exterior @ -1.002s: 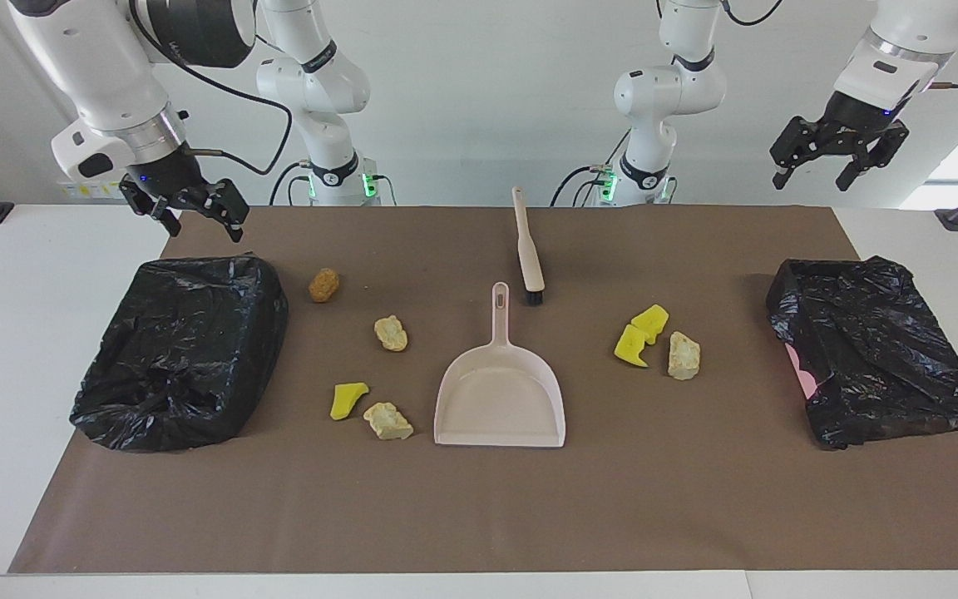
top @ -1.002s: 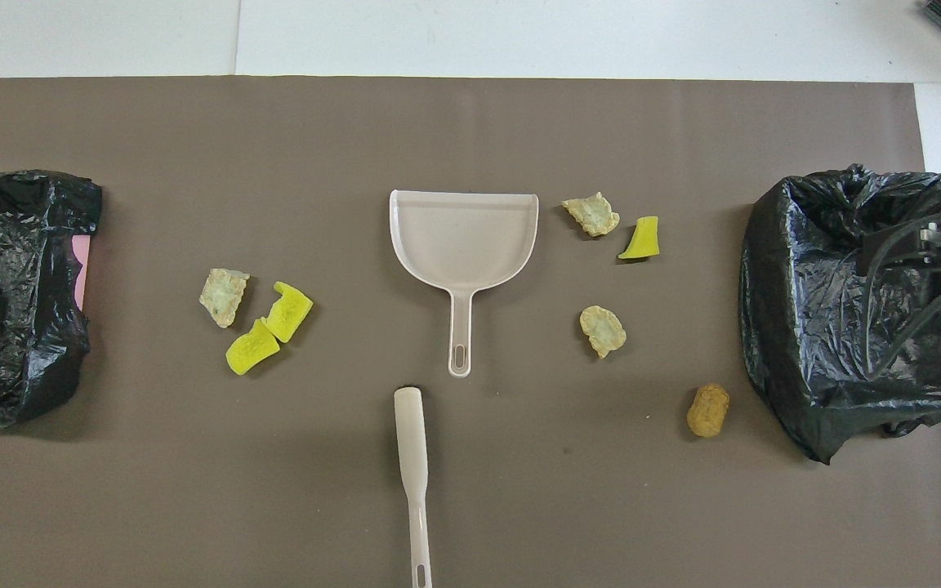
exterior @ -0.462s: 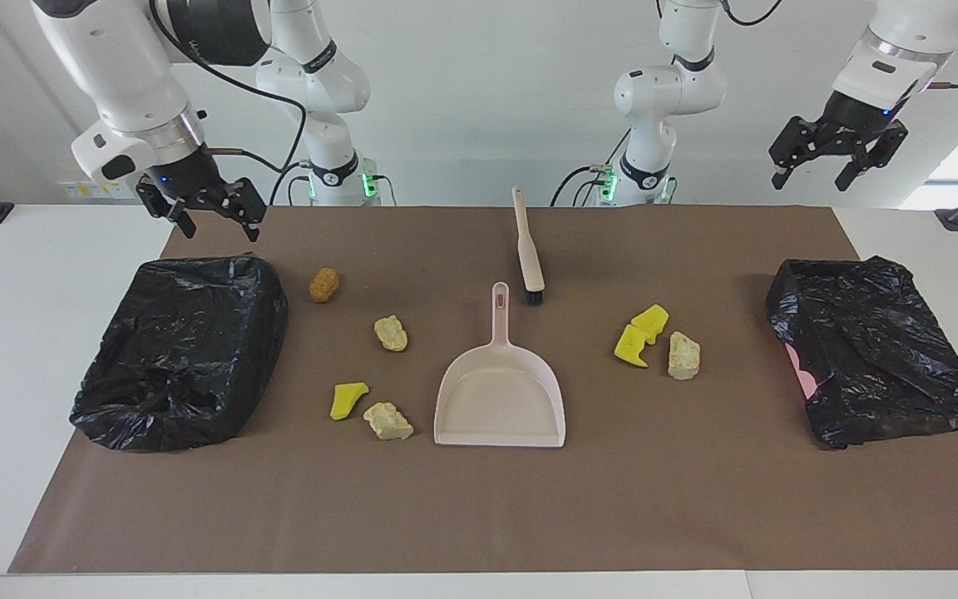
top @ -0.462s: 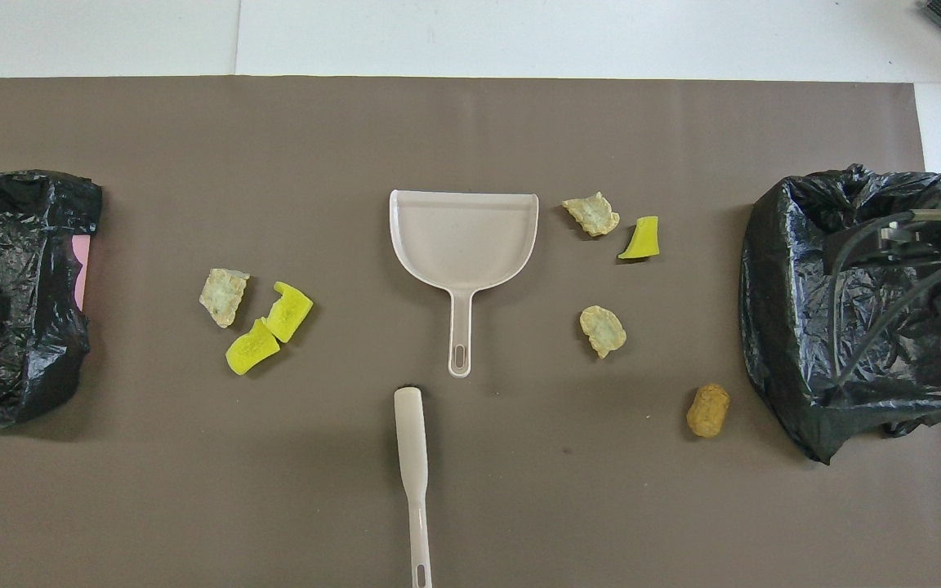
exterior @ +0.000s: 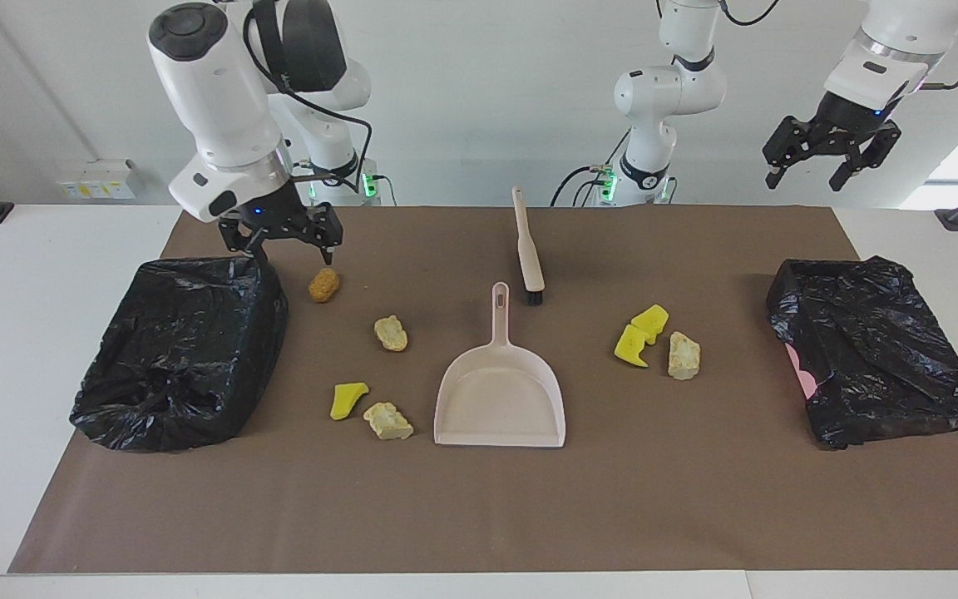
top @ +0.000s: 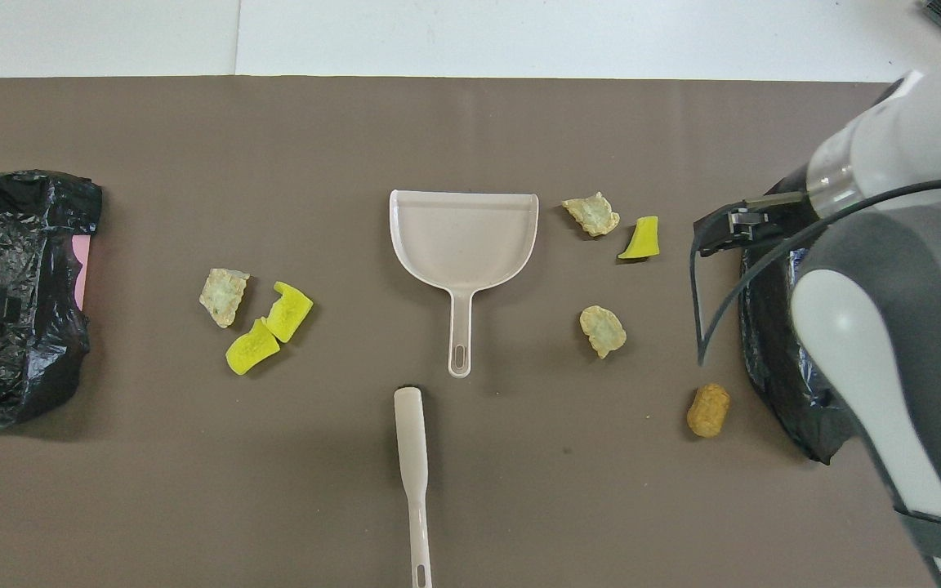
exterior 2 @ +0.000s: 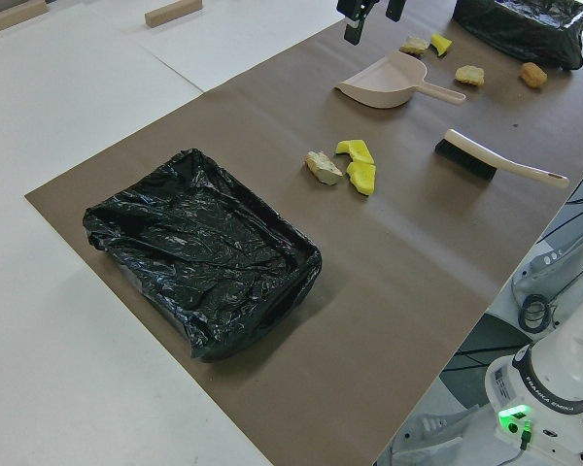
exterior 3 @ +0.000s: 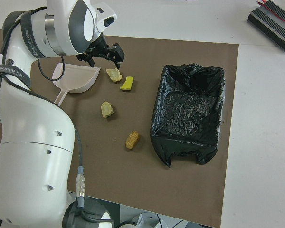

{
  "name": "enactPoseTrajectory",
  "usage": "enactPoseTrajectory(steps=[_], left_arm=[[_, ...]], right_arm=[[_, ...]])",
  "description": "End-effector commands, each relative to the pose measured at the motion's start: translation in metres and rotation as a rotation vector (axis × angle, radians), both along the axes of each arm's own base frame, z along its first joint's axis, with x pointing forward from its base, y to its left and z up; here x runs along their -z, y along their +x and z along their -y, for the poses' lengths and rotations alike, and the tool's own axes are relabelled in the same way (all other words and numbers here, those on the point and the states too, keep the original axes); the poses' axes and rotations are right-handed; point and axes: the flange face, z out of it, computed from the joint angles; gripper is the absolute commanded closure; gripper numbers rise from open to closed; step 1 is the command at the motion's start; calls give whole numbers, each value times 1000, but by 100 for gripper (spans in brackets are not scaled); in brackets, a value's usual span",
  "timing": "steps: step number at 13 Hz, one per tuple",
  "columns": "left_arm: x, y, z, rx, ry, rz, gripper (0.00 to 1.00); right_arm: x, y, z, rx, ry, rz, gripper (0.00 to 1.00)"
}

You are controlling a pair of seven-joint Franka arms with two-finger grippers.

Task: Sweep and dump trash in bin
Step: 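Reach the right gripper to the beige dustpan handle and grasp it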

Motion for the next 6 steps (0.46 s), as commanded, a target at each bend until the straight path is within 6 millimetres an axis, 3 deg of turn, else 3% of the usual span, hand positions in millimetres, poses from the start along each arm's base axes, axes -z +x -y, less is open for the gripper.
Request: enactPoseTrajectory(steps=[1, 2, 3, 4, 6], left_arm=[[5, -19, 12, 8, -4, -11, 0], [9, -26, 15, 16, -1, -19, 0], [13, -32, 16, 19, 1, -27, 0], [16, -42, 26, 35, 3, -34, 0], [43, -65, 52, 38, 10, -88, 0]], right_arm=[[40, 16, -58, 25, 26, -12, 0], [48, 16, -83, 17, 41, 9, 0], [70, 17, -94, 37, 50, 3, 0], [85, 16, -105, 62, 63, -10, 0], [114, 14, -134, 98, 81, -47, 0]])
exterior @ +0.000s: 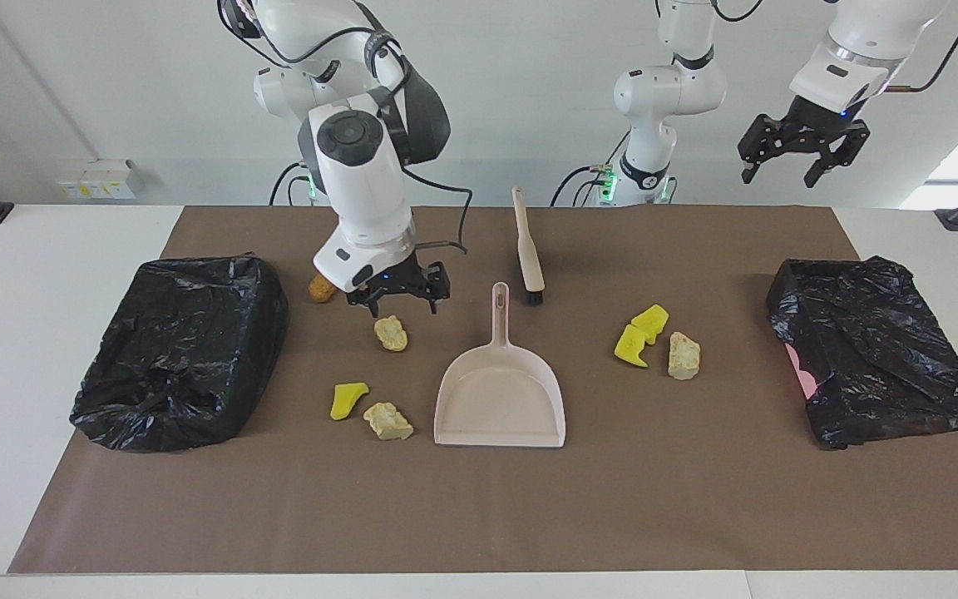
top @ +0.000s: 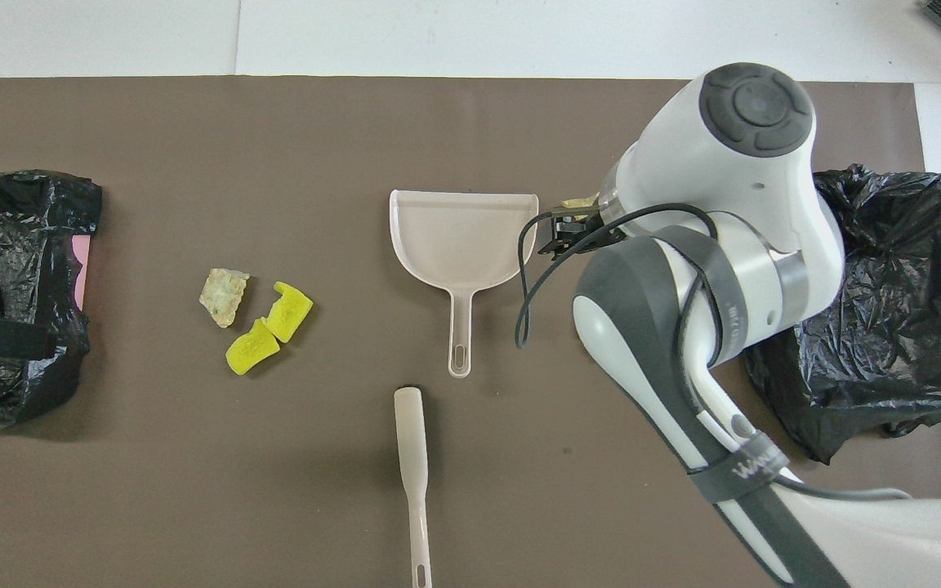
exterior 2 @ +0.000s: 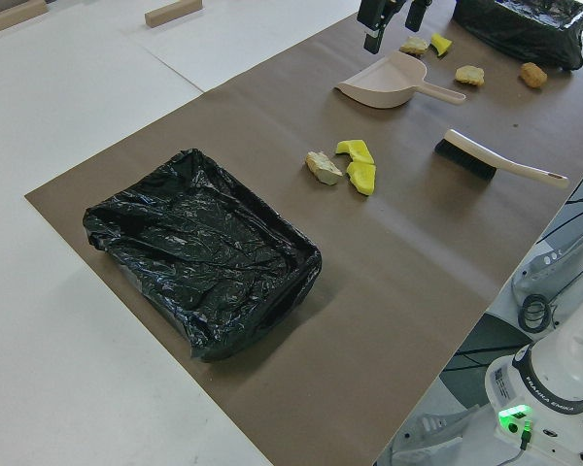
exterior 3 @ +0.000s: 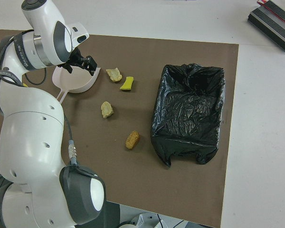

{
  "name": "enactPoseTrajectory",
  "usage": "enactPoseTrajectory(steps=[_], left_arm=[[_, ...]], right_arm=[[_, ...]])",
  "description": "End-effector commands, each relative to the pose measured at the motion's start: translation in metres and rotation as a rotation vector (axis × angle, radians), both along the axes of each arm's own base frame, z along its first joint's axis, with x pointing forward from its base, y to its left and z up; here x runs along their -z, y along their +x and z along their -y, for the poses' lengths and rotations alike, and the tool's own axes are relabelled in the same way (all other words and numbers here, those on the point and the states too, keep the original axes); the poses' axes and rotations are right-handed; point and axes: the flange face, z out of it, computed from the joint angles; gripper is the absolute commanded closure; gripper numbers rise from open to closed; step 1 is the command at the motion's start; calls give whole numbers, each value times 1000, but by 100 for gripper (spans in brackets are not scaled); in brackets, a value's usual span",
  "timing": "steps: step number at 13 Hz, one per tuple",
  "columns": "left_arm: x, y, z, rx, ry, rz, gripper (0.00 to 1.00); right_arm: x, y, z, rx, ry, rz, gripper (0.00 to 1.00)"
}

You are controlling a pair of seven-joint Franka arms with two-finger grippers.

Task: Sweep and dump trash in bin
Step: 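Reach the right gripper to the beige dustpan handle and grasp it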

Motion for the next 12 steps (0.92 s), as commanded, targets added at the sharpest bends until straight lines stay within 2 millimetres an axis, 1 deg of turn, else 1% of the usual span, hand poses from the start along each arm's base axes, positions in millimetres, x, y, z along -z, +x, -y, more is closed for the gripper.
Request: enactPoseTrajectory(steps=[1, 2, 3, 4, 5, 6, 7, 8, 9, 10, 12], left_arm=[[30, -45, 35, -10, 7, -42, 0], [35, -57, 43, -4, 6, -47, 0], [41, -67, 46, -6, -11, -60, 0], [44, -76, 53, 4, -37, -70, 0], [52, -87, 58, 9, -42, -86, 0], [65, -100, 70, 14, -32, -105, 0], [78, -109, 84, 21, -24, -113, 0], [90, -114, 92, 10, -17, -117, 0], [99, -117, 100, -2, -14, -114, 0], [101, -118, 106, -2, -14, -109, 0], [102, -118, 106, -3, -13, -112, 0]], right_arm=[[32, 0, -25, 57, 30, -29, 0], [45, -3, -37, 62, 24, -44, 0], [60, -9, -59, 70, 15, -60, 0], [76, -14, -77, 104, 12, -68, 0], [88, -14, -82, 157, 10, -67, 0], [95, -20, -97, 184, 16, -61, 0], [104, -24, -103, 202, 18, -57, 0], [112, -29, -110, 204, 17, -54, 0], [122, -35, -121, 201, 13, -58, 0], [130, -42, -129, 199, -1, -62, 0], [136, -49, -133, 195, -14, -69, 0]])
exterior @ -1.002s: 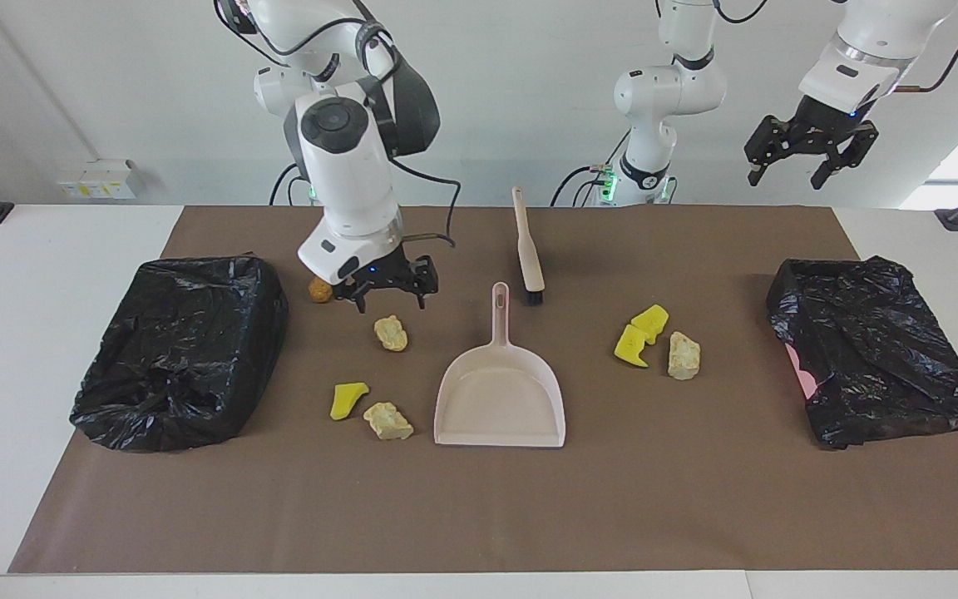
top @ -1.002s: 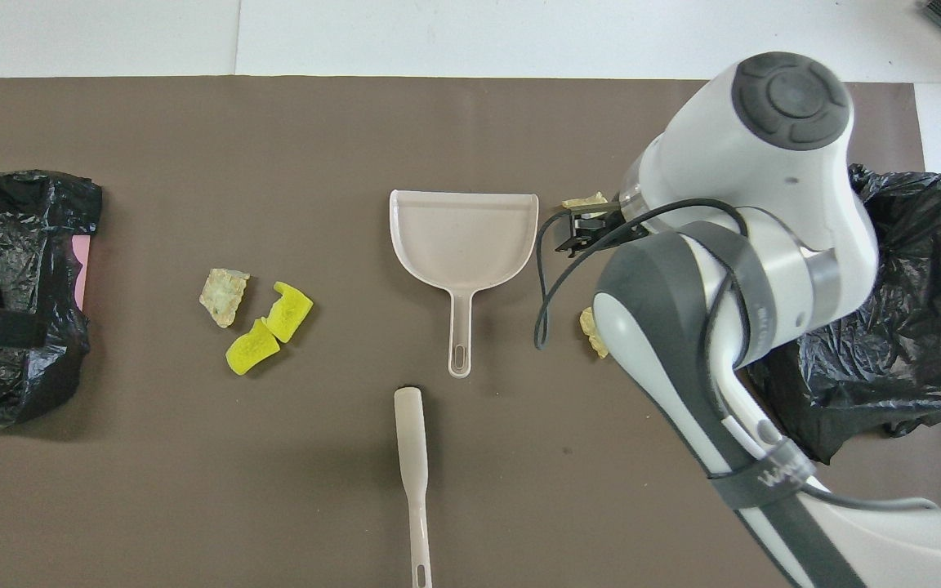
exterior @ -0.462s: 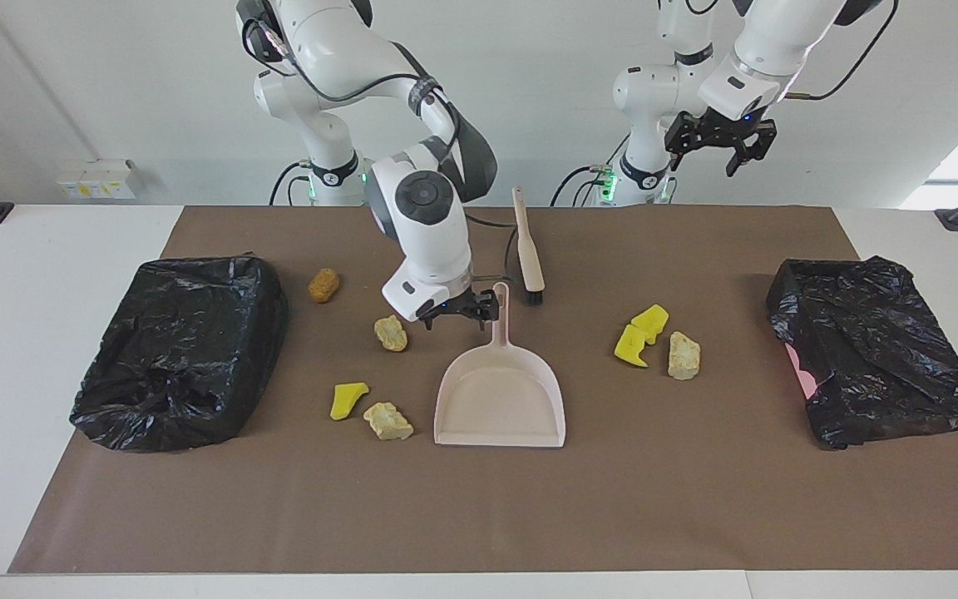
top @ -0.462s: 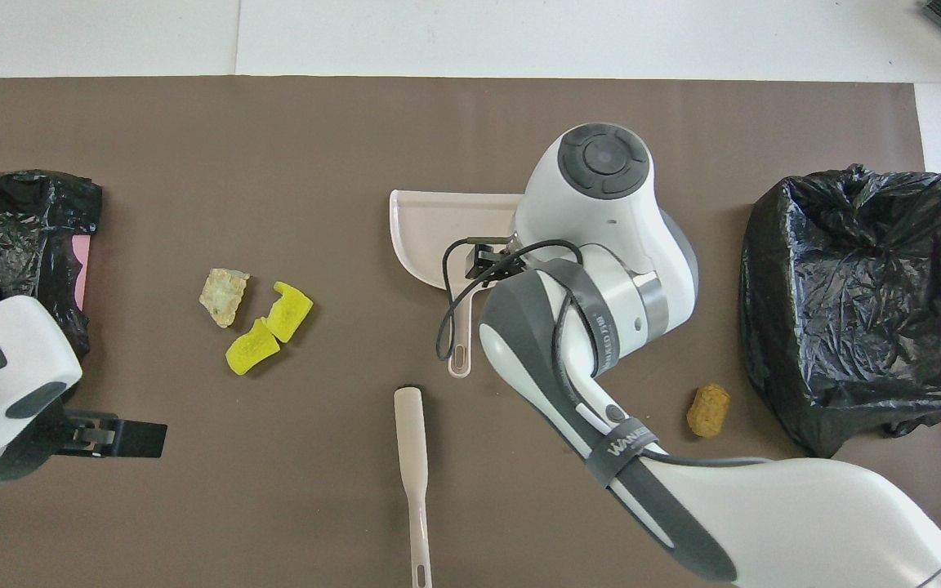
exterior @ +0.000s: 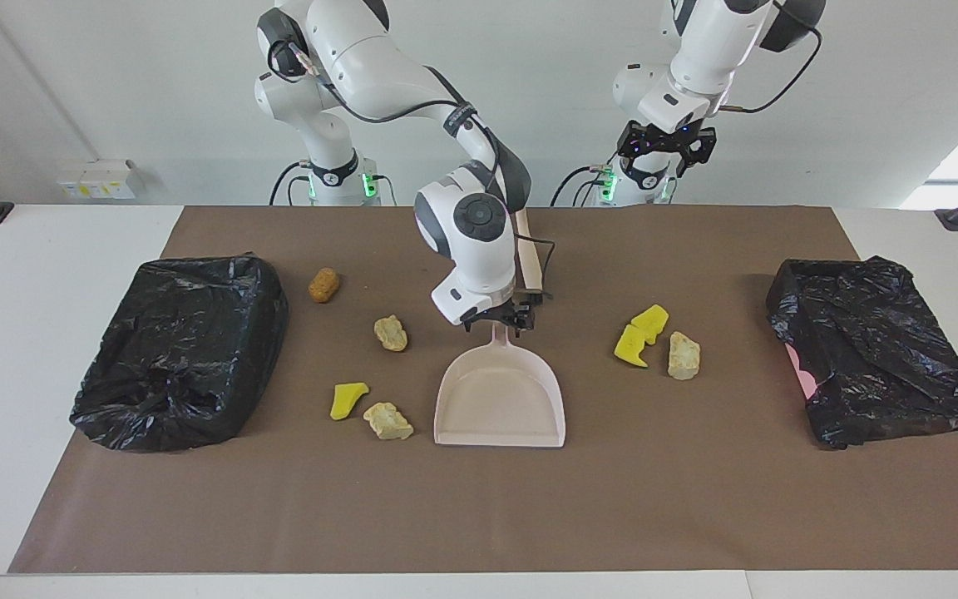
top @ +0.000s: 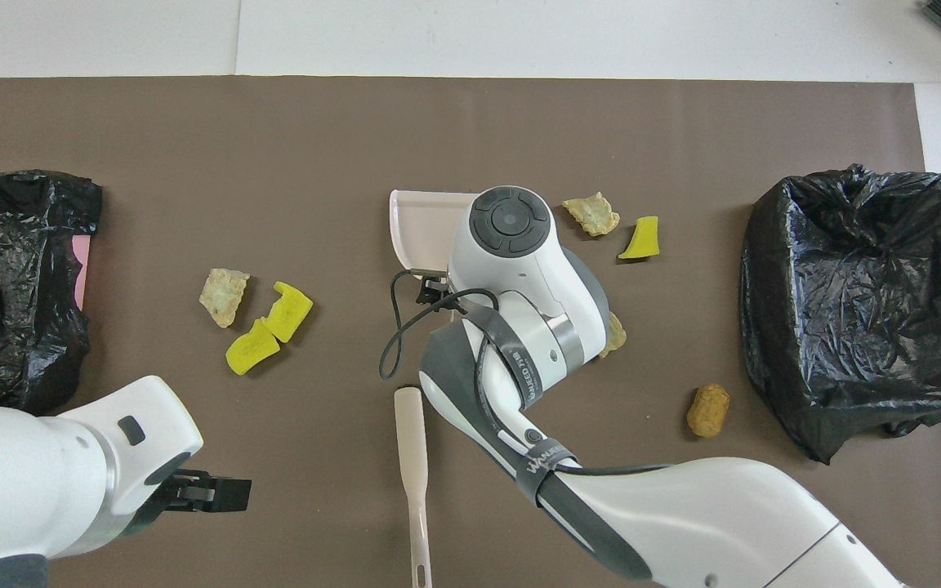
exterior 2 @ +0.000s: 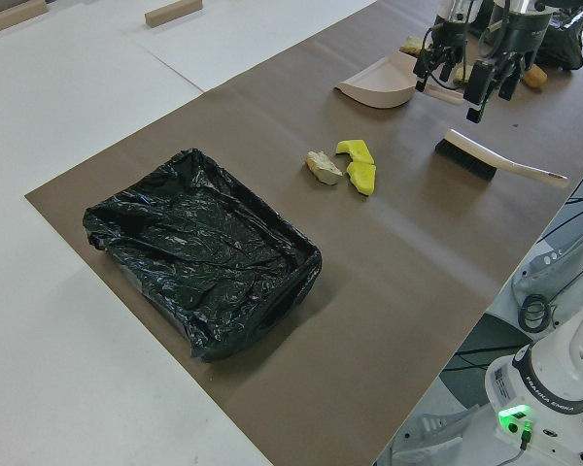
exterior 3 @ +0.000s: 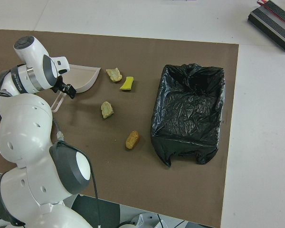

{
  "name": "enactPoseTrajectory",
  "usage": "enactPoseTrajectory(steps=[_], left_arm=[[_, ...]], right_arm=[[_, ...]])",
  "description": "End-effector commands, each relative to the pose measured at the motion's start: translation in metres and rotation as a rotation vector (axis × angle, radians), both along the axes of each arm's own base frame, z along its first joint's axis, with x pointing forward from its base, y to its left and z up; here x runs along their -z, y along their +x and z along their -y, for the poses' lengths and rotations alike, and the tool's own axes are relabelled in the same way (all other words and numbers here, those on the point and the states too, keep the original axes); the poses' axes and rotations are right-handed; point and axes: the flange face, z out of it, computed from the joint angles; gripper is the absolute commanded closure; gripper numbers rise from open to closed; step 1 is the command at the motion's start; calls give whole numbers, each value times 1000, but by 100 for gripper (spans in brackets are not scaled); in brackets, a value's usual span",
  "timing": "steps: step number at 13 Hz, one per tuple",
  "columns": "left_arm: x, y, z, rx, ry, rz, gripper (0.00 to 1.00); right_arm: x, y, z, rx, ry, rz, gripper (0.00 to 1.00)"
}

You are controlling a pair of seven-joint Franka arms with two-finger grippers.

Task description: Sweep and dump trash in bin

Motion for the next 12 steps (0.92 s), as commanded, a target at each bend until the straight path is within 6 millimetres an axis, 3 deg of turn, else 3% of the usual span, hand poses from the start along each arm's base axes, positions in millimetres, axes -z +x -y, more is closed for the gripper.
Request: enactPoseTrajectory(steps=[1, 5, 12], left_arm=[[5, -8, -3, -19, -19, 11, 0], [10, -8, -3, -22, -23, 3, 0], [12, -8, -2, -23, -26, 7, 0]], right_arm=[[5, -6, -1, 17, -9, 5, 1], [3, -18, -10, -4, -30, -24, 29], [-18, -17, 0, -34, -48, -13, 29]])
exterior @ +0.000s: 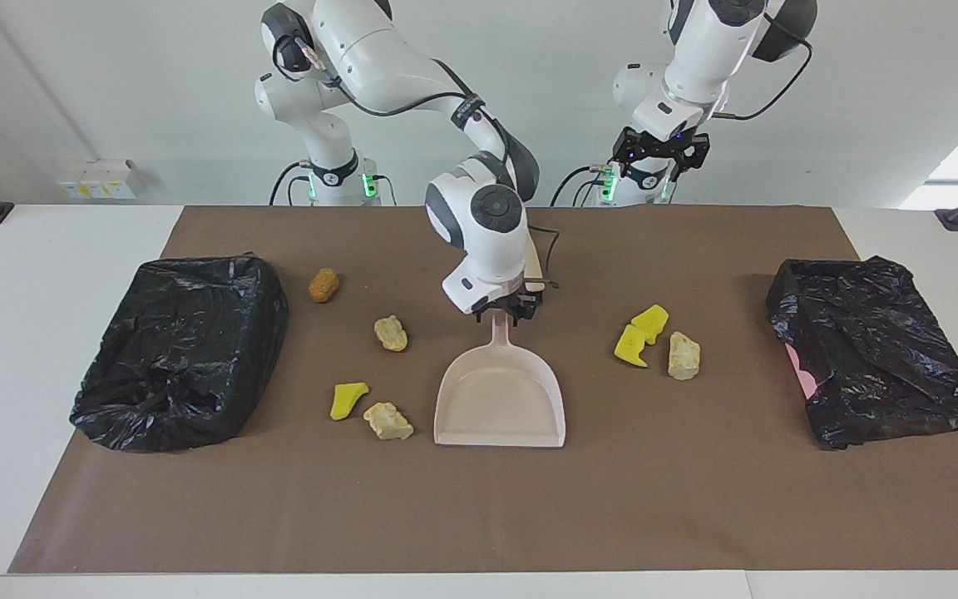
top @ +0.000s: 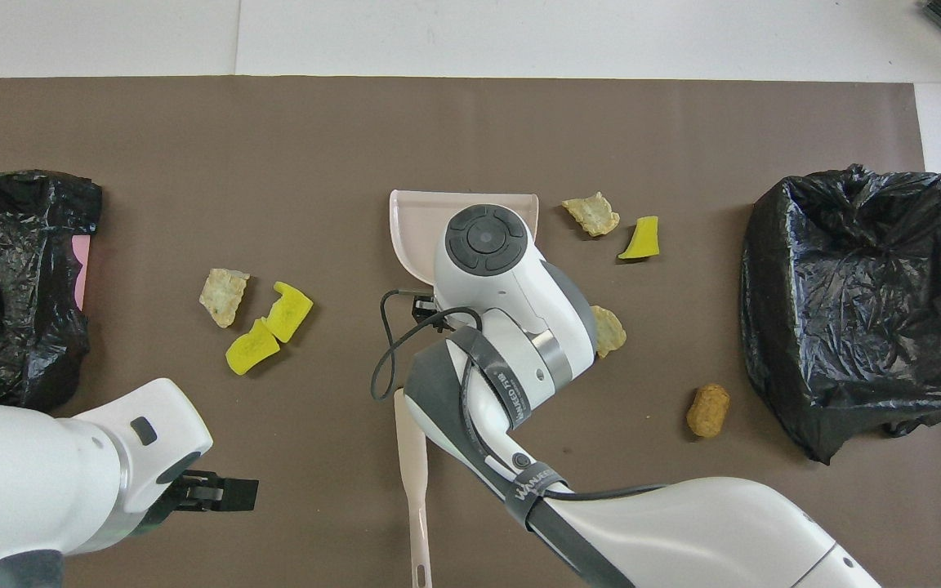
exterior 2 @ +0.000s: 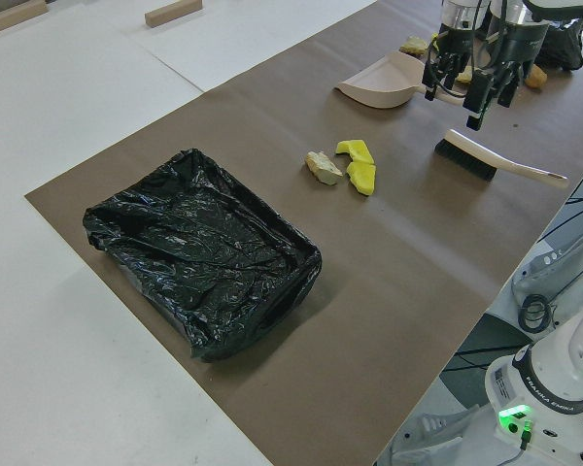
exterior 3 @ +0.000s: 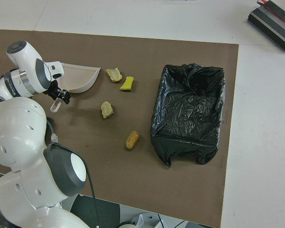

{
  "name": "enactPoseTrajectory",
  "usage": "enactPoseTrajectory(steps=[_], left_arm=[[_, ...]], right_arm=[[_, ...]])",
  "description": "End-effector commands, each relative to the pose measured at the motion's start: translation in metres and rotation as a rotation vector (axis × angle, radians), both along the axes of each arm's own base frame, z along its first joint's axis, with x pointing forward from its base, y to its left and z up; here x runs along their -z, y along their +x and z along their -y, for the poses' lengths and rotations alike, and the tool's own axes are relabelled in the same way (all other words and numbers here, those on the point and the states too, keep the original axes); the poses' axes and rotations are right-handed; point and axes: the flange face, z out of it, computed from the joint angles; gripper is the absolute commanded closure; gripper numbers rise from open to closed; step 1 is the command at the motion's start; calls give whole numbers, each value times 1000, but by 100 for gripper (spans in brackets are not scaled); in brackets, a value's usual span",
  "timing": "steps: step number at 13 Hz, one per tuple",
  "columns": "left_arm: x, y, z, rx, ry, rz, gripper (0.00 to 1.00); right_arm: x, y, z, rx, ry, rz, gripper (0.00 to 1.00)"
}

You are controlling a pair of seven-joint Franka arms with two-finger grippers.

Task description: Sweep and dump trash in bin

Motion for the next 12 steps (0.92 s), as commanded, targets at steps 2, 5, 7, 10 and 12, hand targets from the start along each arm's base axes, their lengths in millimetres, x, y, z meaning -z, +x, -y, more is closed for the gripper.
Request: enactPoseTrajectory(steps=[2, 5, 7, 10, 12], left_arm=[[4, -8, -1, -14, -20, 14, 0], [3, -8, -1, -14, -21, 16, 0], [4, -8, -1, -14, -20, 14, 0], [3, -8, -1, -14, -21, 17, 0], [3, -6, 3, -16, -37, 26, 0]], right_arm=[[-5, -3, 5, -14, -17, 5, 52], [-7, -6, 4, -42, -18, 5, 97], [-7, -7, 4, -65, -17, 5, 87], [-6, -5, 8, -62, -17, 4, 70], [-4, -7, 9, -64, -21, -2, 76]])
